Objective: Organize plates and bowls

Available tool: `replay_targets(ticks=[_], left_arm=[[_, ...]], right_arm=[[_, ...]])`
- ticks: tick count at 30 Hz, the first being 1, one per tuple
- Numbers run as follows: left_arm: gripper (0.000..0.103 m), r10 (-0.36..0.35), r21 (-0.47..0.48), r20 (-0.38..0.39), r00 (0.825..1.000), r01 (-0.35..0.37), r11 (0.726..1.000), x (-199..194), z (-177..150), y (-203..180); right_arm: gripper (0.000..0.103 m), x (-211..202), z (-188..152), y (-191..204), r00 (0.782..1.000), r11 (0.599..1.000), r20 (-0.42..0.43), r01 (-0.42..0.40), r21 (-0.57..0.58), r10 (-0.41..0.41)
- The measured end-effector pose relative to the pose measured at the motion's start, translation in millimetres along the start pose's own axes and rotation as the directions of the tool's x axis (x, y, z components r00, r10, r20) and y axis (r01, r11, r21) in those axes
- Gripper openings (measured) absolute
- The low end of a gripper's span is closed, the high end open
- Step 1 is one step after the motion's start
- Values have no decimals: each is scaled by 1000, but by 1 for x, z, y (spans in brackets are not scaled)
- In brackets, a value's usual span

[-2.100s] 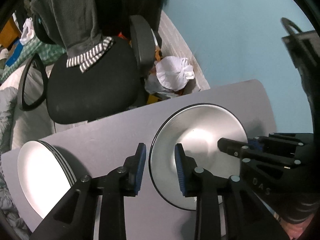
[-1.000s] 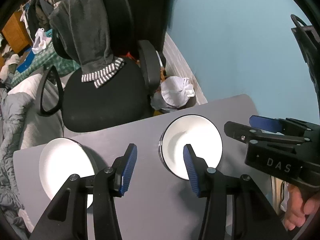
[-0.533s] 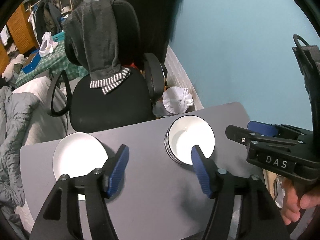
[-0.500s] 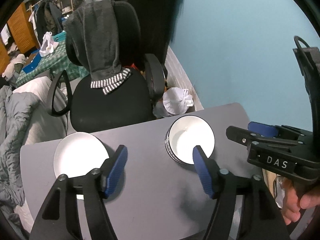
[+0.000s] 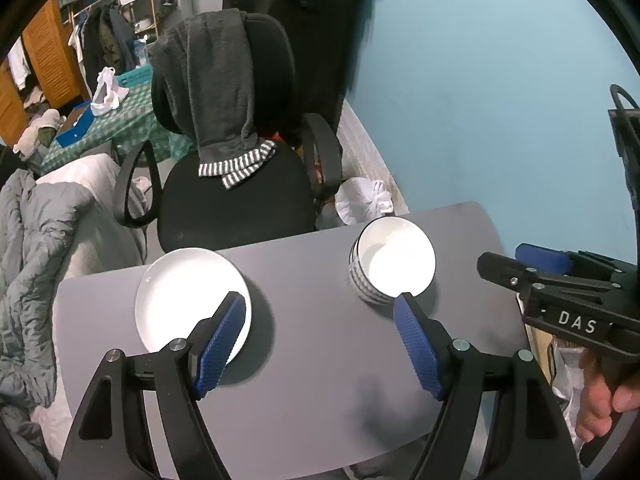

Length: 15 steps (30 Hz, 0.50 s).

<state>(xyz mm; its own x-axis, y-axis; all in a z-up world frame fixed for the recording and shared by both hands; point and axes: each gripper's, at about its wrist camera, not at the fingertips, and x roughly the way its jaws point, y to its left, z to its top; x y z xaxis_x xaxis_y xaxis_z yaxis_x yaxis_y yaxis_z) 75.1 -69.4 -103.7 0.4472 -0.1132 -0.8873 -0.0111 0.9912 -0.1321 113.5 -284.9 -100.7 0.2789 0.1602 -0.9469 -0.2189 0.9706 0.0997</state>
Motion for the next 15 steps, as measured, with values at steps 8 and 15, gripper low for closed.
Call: replay_targets(ticks=[8, 15], left_arm=[[78, 24, 4, -1, 1000, -24, 1000, -13, -10, 18], [78, 37, 2, -21, 999, -37, 999, -12, -12, 27]], right_arm=[[58, -4, -10, 11, 1000, 1000, -2, 2, -6, -2], [58, 3, -16, 15, 1000, 1000, -27, -3, -12, 3]])
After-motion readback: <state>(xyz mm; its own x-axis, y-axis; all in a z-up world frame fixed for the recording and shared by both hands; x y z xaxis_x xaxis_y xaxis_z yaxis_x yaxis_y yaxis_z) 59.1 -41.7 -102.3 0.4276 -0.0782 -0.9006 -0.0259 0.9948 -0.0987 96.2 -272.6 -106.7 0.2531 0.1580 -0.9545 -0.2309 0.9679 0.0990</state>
